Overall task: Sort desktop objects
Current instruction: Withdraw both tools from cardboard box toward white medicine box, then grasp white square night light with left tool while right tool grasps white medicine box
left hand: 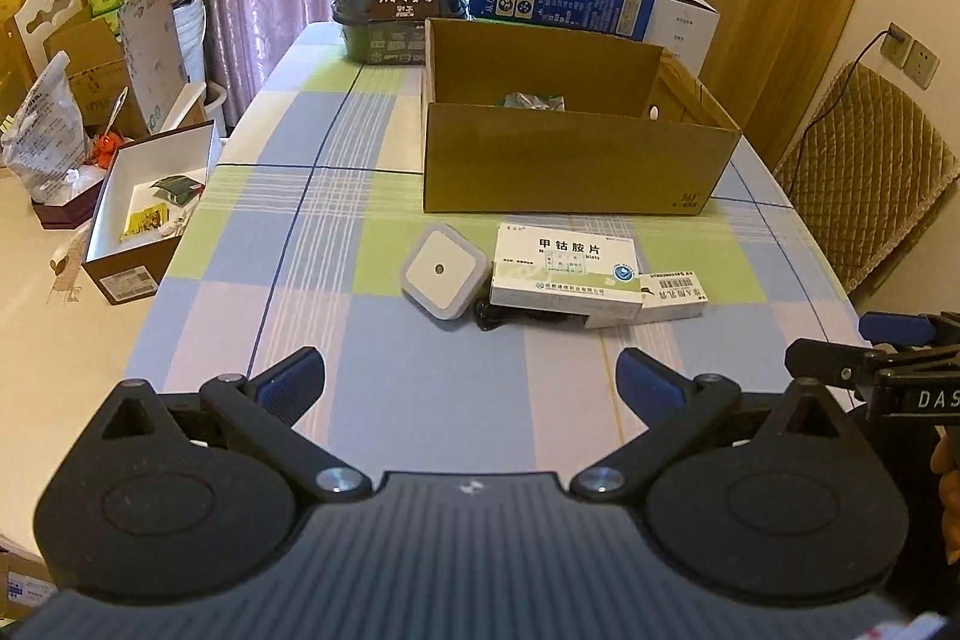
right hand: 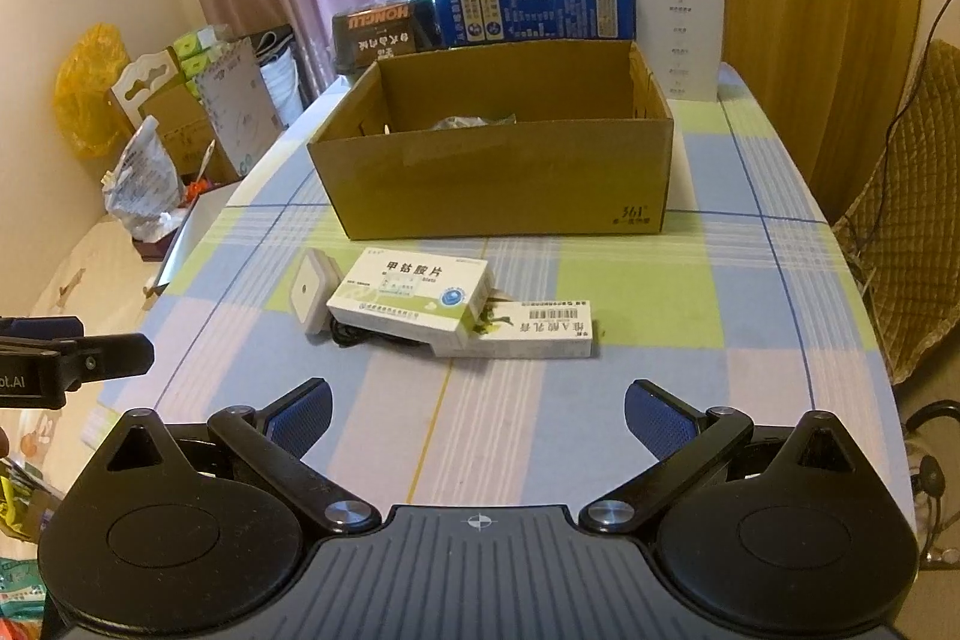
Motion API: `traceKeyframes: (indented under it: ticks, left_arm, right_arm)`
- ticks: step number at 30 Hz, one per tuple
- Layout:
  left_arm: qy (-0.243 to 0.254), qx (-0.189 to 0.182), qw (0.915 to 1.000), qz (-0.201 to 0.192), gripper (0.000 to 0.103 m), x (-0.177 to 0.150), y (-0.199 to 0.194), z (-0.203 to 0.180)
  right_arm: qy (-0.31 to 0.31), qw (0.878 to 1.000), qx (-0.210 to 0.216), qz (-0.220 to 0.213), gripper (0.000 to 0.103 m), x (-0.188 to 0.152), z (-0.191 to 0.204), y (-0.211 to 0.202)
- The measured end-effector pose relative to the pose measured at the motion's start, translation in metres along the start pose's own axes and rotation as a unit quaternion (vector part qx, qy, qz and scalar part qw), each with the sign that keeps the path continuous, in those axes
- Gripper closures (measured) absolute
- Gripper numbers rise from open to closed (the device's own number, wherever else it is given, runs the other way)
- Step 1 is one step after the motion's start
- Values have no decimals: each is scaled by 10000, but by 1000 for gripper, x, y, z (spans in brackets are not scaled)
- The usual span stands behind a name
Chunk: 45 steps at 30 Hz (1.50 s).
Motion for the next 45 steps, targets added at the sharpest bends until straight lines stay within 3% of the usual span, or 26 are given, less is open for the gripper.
traceKeyframes:
  ticks: [17,24,28,31,38,42,45]
  left_arm:
    - [481,48,9987,131,2,1,21,7]
    - [1067,-178,9941,127,2,11,38,9]
    - [1668,-354,9852,158,2,15,56,7]
    - [2186,-334,9751,193,2,17,74,6]
    - [3126,-354,9488,274,3,18,124,8]
    - [3311,-540,9415,334,4,23,150,12]
    - [3387,-617,9379,427,5,29,170,14]
  right_arm:
    - [-171,9998,5,89,2,-3,-7,14]
    - [-743,9970,181,115,2,11,-1,27]
    - [-1401,9894,327,198,2,22,9,43]
    - [-2149,9756,373,249,2,29,20,58]
    - [-3946,9144,698,574,2,33,37,109]
    - [-4645,8778,855,796,2,33,42,139]
    - [-4860,8624,1015,984,2,37,44,161]
Point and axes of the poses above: each gripper's, at about its wrist camera, not at the fingertips, and y roughly the way its jaws point, z to its left, x to its top, the point moved 1 cm from there along y, roughly the way its jaws point, and after that the axes turned 1 degree about x, right-handed, at the moved point
